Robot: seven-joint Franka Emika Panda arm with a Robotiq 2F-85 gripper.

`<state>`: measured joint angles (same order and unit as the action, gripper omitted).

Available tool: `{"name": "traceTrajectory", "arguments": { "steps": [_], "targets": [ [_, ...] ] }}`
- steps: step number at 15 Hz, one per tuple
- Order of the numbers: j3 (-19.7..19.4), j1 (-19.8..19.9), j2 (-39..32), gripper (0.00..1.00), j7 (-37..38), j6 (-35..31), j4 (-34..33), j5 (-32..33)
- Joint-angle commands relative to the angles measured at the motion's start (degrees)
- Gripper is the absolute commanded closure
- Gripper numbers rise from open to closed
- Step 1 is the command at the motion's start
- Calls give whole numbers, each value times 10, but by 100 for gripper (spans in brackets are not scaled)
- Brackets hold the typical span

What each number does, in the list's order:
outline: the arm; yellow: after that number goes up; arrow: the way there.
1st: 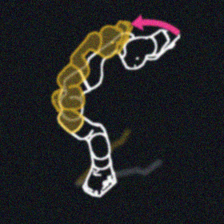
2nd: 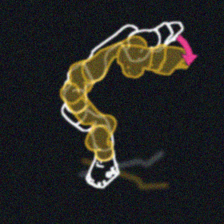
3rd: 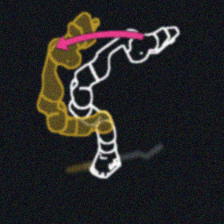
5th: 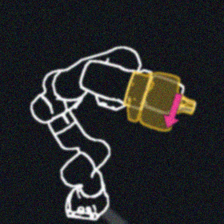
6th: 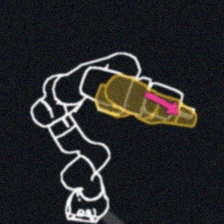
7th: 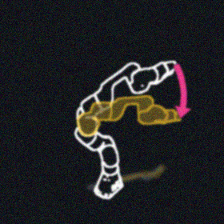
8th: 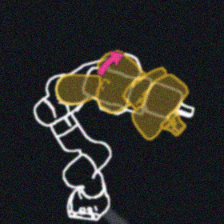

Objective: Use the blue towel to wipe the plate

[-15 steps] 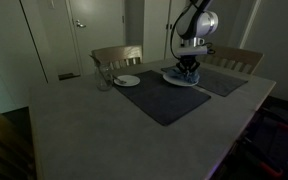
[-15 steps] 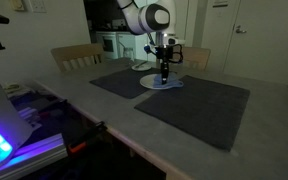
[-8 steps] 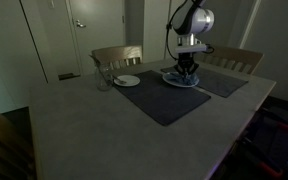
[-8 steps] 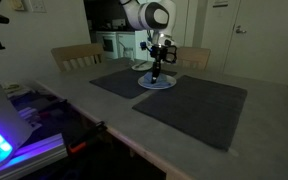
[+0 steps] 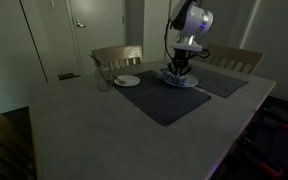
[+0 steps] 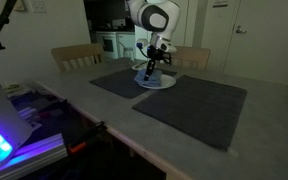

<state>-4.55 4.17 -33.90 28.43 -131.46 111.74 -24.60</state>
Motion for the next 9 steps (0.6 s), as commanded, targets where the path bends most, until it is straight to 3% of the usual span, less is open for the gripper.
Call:
{"name": "traceTrajectory", "arguments": {
  "steps": [1,9],
  "targets": [
    [26,11,20,98,-46,-18,15,-41],
    [54,-31,85,98,-112,-25,28,-1]
  ]
}}
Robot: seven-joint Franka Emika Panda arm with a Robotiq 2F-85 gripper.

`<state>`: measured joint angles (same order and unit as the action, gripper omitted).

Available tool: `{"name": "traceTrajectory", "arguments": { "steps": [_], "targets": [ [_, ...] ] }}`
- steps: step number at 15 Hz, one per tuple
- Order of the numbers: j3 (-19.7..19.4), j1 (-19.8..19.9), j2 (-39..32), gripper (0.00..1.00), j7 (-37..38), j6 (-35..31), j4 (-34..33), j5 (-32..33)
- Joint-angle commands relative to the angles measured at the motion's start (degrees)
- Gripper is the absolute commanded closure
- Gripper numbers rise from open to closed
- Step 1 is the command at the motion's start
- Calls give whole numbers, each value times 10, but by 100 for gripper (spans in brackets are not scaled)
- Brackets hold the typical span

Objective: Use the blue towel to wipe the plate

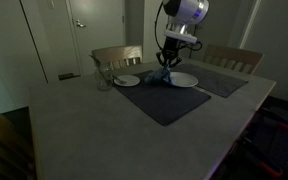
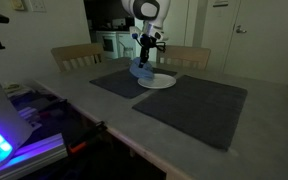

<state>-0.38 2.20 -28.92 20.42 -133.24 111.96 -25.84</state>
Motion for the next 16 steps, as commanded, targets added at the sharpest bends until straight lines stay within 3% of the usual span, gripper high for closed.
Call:
{"name": "traceTrajectory", "arguments": {
  "steps": [1,9,16],
  "targets": [
    [18,-15,41,98,-40,-2,25,14],
    [69,-44,56,98,-118,14,53,6],
    [93,-49,41,98,-164,-49,84,-13]
  ]
}}
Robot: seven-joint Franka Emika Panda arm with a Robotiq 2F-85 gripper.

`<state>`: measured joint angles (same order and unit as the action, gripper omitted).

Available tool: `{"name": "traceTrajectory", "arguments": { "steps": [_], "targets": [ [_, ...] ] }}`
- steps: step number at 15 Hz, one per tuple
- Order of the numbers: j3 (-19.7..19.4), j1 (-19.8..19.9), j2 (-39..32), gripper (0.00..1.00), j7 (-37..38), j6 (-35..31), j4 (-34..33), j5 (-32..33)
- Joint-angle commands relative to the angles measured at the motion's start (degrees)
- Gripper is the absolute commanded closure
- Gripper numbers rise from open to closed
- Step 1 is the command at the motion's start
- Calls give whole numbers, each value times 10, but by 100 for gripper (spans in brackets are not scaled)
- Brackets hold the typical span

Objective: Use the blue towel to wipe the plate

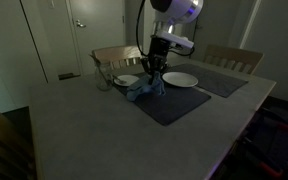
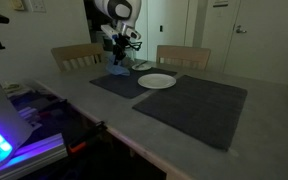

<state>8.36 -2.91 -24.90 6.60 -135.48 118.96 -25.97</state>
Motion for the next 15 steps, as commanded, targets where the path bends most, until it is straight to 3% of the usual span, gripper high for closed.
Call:
{"name": "traceTrajectory", "arguments": {
  "steps": [1,2,3,5,12,15],
  "targets": [
    [8,4,1,97,-31,-32,15,-15],
    [9,5,4,68,-35,-37,16,-16],
    [10,6,5,67,-39,-43,16,-17],
    [11,10,15,54,-48,-55,17,-20],
    [5,14,65,4,-48,-69,19,-26],
    [0,14,75,0,-48,-64,17,-24]
  ]
}}
